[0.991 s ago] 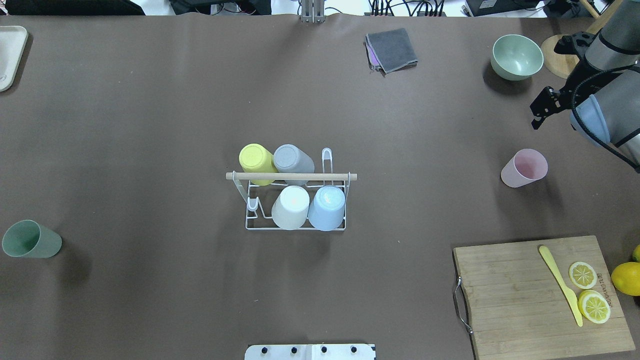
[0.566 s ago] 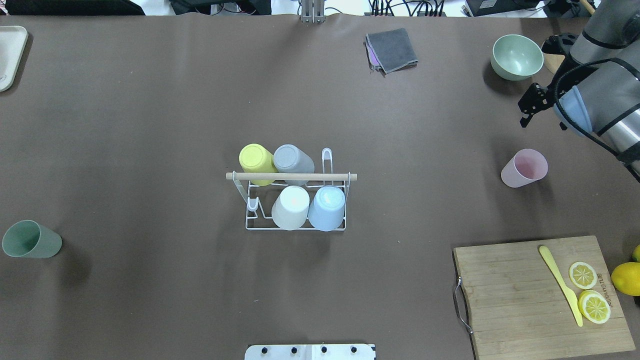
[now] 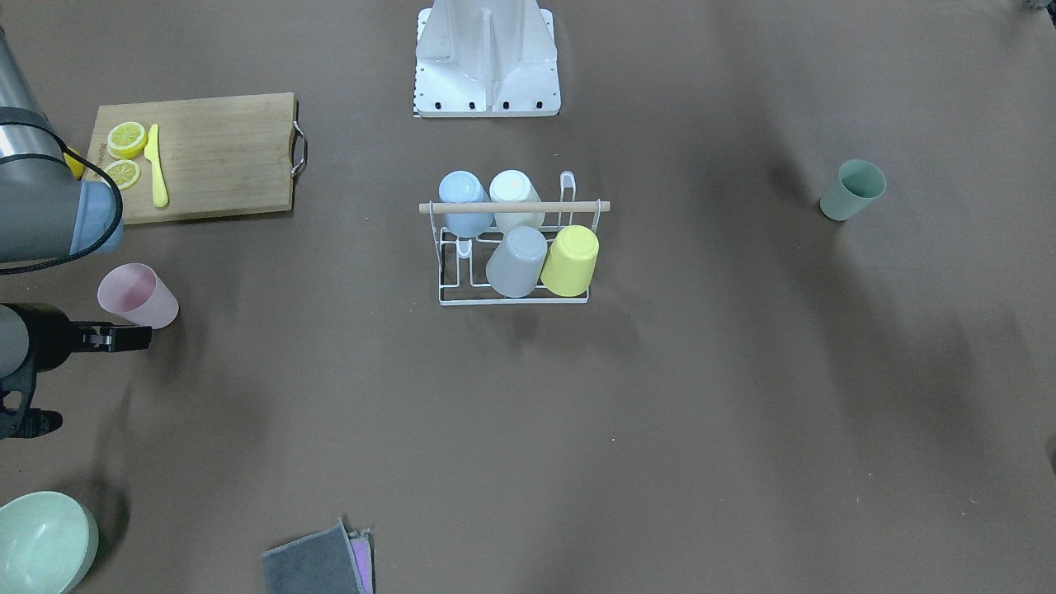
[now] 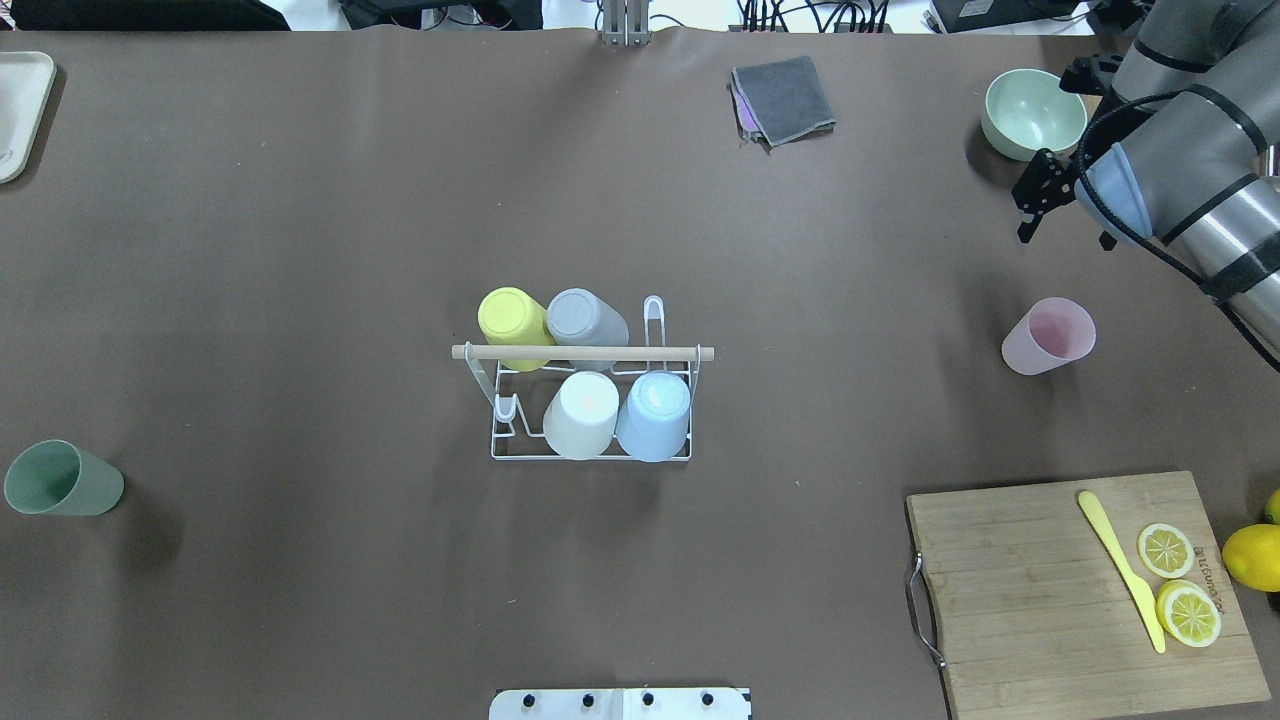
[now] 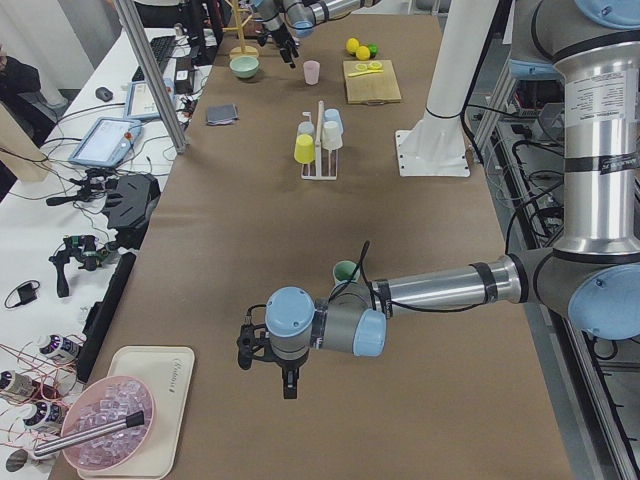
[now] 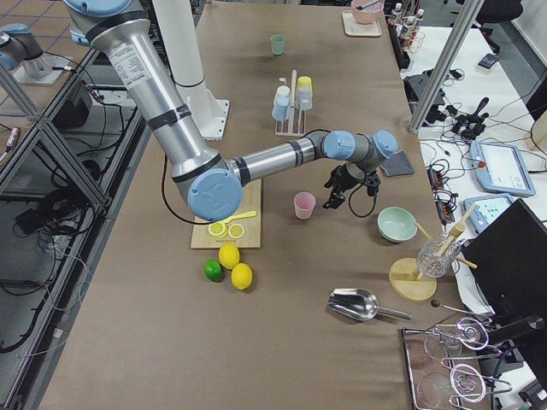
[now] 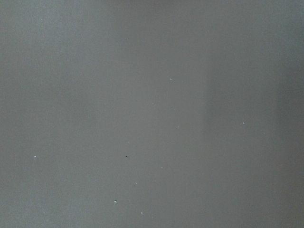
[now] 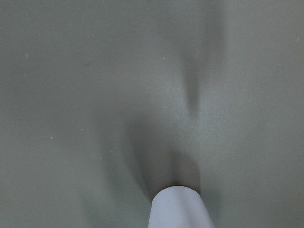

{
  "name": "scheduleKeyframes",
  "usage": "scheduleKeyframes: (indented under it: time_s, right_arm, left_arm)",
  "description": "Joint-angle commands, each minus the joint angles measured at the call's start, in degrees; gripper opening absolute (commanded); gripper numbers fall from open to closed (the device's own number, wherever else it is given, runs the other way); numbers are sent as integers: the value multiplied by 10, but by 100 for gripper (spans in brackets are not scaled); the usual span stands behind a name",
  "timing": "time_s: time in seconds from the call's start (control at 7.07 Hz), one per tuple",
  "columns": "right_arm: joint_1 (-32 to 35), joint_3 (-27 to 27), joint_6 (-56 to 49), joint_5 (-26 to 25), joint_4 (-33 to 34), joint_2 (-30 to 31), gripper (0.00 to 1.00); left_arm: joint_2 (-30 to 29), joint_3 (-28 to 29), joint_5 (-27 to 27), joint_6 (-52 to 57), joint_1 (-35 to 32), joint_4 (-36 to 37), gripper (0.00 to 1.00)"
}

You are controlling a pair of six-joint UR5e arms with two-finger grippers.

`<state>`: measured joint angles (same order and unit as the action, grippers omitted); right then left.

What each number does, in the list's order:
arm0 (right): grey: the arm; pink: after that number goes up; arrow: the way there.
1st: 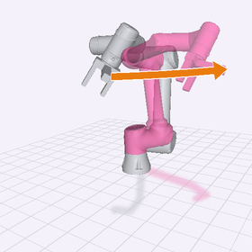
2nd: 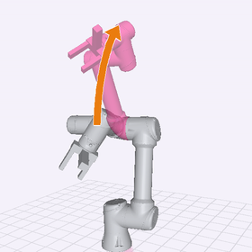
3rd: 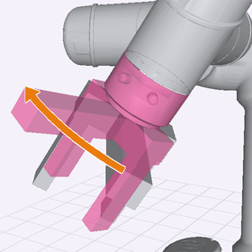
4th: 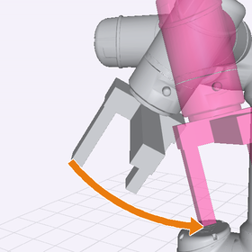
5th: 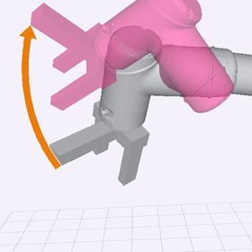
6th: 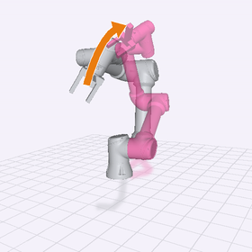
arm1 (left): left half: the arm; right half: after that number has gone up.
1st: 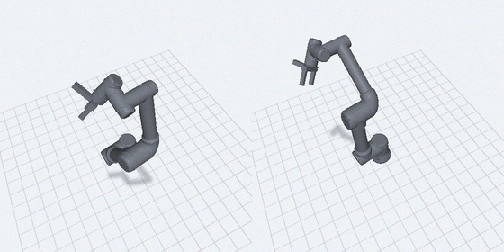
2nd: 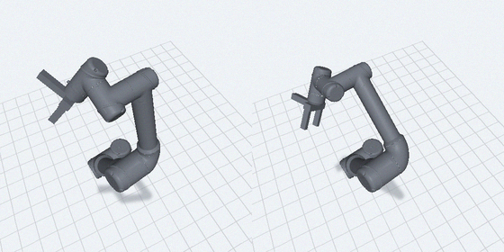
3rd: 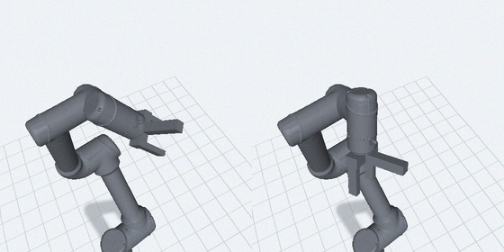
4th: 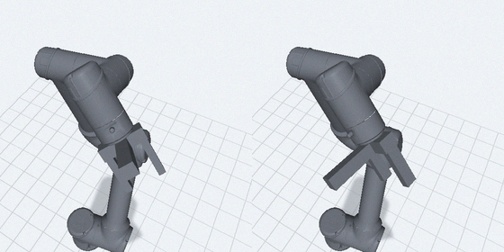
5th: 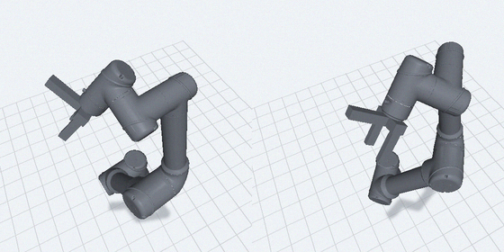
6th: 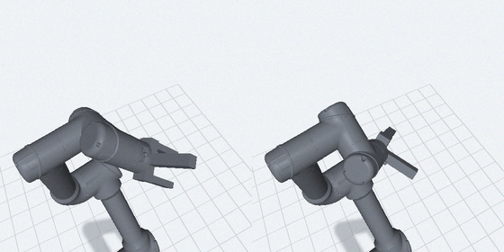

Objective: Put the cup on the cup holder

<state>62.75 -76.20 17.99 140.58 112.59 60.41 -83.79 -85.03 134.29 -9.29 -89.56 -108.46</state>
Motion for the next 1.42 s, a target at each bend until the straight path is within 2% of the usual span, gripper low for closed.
scheduleKeyframes:
  time_s: [0.0,0.71,1.27]
  right_arm:
    - [-15,19,-25,6,-1,-4,95]
    - [-12,20,-73,32,0,5,95]
    - [-10,37,-109,22,2,4,95]
  left_arm:
    - [2,-22,-1,-3,0,2,98]
    - [-8,10,-1,3,1,-2,98]
    - [-7,-14,4,-2,6,-1,98]
